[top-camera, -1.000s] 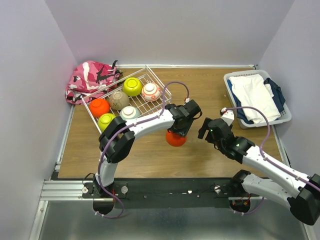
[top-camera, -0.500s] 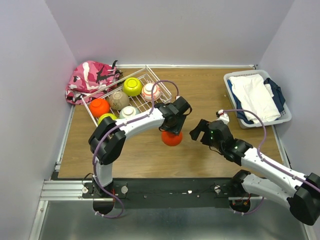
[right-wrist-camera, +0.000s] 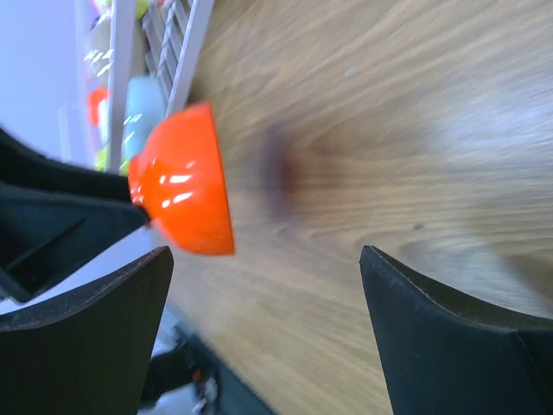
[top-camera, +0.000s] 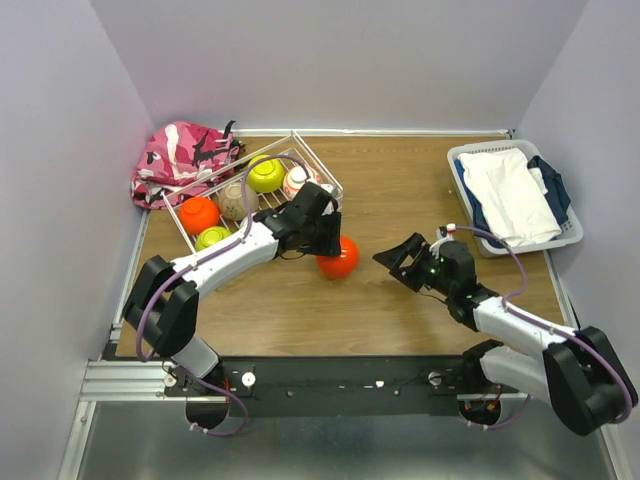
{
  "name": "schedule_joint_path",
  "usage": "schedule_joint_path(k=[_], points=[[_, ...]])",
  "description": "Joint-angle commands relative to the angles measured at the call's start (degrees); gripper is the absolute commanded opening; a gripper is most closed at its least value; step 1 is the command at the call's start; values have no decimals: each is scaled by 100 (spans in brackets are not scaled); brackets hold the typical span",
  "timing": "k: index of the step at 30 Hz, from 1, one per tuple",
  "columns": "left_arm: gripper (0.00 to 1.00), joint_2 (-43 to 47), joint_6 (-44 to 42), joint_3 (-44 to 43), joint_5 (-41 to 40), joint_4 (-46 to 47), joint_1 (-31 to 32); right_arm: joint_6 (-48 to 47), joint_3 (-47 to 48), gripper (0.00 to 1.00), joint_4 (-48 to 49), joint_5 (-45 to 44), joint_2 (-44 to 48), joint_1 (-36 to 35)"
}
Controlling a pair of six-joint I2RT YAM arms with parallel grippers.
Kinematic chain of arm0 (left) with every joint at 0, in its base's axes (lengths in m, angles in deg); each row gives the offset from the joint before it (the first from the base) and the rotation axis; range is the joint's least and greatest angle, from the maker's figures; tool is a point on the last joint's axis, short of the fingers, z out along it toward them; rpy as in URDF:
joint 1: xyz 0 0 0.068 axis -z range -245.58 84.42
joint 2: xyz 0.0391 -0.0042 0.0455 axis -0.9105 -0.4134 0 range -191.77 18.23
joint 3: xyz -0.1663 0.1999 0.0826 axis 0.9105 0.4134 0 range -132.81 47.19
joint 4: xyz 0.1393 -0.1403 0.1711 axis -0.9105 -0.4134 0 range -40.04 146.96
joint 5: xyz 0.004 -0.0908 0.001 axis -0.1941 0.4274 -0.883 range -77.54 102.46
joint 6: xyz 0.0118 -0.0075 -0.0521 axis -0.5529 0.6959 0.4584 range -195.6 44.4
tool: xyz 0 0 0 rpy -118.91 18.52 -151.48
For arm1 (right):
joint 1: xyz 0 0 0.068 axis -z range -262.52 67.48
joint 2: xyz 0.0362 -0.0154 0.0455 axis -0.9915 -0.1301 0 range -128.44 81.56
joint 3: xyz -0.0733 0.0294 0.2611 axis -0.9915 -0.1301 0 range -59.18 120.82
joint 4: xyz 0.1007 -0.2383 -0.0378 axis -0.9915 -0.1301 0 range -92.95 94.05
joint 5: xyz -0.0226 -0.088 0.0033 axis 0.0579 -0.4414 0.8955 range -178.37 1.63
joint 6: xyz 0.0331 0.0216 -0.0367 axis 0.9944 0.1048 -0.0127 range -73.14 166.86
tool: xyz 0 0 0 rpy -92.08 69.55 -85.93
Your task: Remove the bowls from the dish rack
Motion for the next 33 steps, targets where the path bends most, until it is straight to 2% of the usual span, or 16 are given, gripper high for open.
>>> schedule_joint_path(k=[1, 4, 14, 19, 22, 26, 27, 29, 30, 32, 33], points=[[11, 512, 478, 389, 613, 939, -89, 768, -199, 97, 2564, 1576, -614, 54], [11, 724, 672, 652, 780, 1317, -124, 874, -155, 97, 3138, 1769, -913, 54], [7, 1269, 1577, 1382, 1184, 2486, -256, 865, 65, 96, 3781, 2095, -1555, 54], [7, 1296, 1998, 1689, 1509, 3064, -282, 883, 117, 89, 4211, 2366, -1705, 54], [7, 1191, 2219, 1848, 1624, 3373, -282, 909, 196, 81, 4405, 2525, -1810, 54], [7, 1085, 2412, 2015, 1791, 3690, -282, 909, 258, 60, 4564, 2648, -1855, 54], [7, 1076, 2413, 2050, 1808, 3743, -282, 883, 267, 49, 4564, 2666, -1837, 54], [8, 1076, 2396, 2059, 1808, 3743, -282, 822, 293, 36, 4450, 2693, -1741, 54], [11, 1085, 2387, 2068, 1809, 3743, -274, 682, 311, 24, 4345, 2701, -1679, 54], [16, 1129, 2334, 2077, 1747, 3717, -274, 488, 407, 13, 3836, 2675, -1434, 54], [24, 1146, 2247, 2077, 1669, 3665, -282, 235, 451, 4, 3617, 2640, -1337, 63]])
